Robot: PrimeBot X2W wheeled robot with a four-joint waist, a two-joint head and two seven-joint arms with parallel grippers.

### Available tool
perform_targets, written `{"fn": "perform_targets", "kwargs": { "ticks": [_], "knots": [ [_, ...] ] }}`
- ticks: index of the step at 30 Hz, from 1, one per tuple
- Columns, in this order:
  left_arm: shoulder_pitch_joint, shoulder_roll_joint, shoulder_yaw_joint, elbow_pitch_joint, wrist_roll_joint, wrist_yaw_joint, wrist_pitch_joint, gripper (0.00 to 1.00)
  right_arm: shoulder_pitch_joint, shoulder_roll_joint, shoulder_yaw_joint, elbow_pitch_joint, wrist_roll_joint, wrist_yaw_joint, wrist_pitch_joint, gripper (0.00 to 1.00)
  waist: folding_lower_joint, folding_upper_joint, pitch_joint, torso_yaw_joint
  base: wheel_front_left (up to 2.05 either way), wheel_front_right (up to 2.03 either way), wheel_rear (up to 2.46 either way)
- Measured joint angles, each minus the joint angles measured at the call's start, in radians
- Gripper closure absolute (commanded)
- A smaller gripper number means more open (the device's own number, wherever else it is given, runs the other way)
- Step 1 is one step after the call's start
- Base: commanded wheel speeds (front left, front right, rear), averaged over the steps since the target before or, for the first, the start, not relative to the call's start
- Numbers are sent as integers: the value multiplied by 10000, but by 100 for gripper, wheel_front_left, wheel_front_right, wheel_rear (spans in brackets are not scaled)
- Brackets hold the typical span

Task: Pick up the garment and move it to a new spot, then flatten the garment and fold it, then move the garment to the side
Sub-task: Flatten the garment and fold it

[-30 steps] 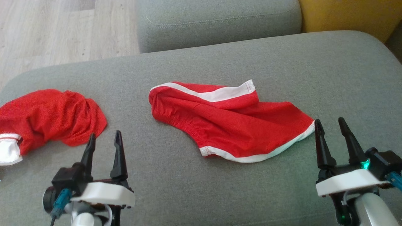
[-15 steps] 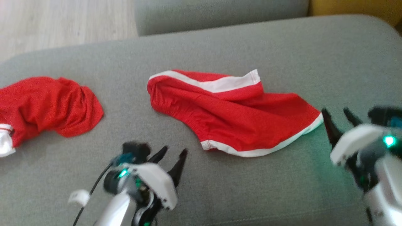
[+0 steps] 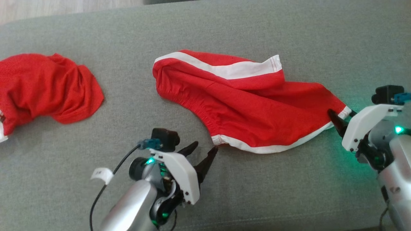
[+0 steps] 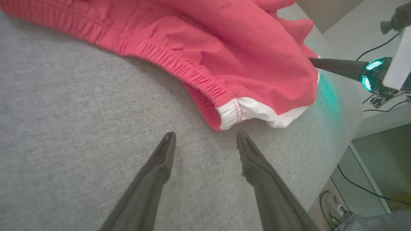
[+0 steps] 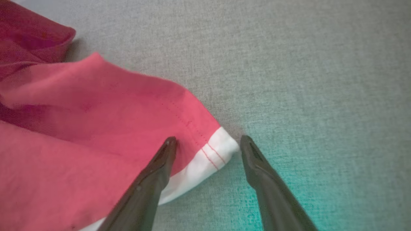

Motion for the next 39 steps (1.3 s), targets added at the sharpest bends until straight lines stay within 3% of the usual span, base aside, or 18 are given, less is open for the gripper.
{"fn": "perform_targets", "kwargs": {
  "ticks": [13, 14, 15, 16, 26, 29, 34, 39],
  "knots": [
    [-1031, -10, -1198, 602, -965, 8, -596, 0, -848, -330, 1011, 625, 911, -2, 150, 2, 0, 0, 410, -51, 0, 0, 0],
    [-1089, -6, -1298, 675, -1047, 8, -631, 20, -896, -368, 1118, 637, 1016, -2, 207, 26, 0, 0, 401, -57, 0, 0, 0],
    [-1128, -13, -1360, 725, -1127, 8, -669, 69, -921, -401, 1233, 633, 1131, -2, 297, 59, 0, 0, 385, -62, 0, 0, 0],
    [-1152, -19, -1411, 777, -1175, 8, -740, 100, -918, -422, 1325, 619, 1258, -2, 374, 100, 0, 0, 358, -66, 0, 0, 0],
    [-1131, 159, -1561, 738, -1626, -8, -1160, 100, 26, -464, 1908, -121, 2685, -2, 353, 100, 0, 0, -447, 2, 0, 0, 0],
    [-1056, 619, -1415, 10, -1745, -27, -1120, 100, 542, -504, 1860, -1227, 3885, -2, 422, 100, 0, 0, -725, 85, 0, 0, 0],
    [-1181, 1900, -930, -1135, -1768, -71, -249, 100, 918, -616, 1569, -3060, 5935, -2, 924, 100, 0, 0, -867, 206, 0, 0, 0],
    [-2543, 2389, -671, -1398, -1918, -104, 708, 100, 730, -635, 1131, -3917, 7160, -2, 909, 100, 0, 0, -489, 214, 0, 0, 0]
  ]
}}
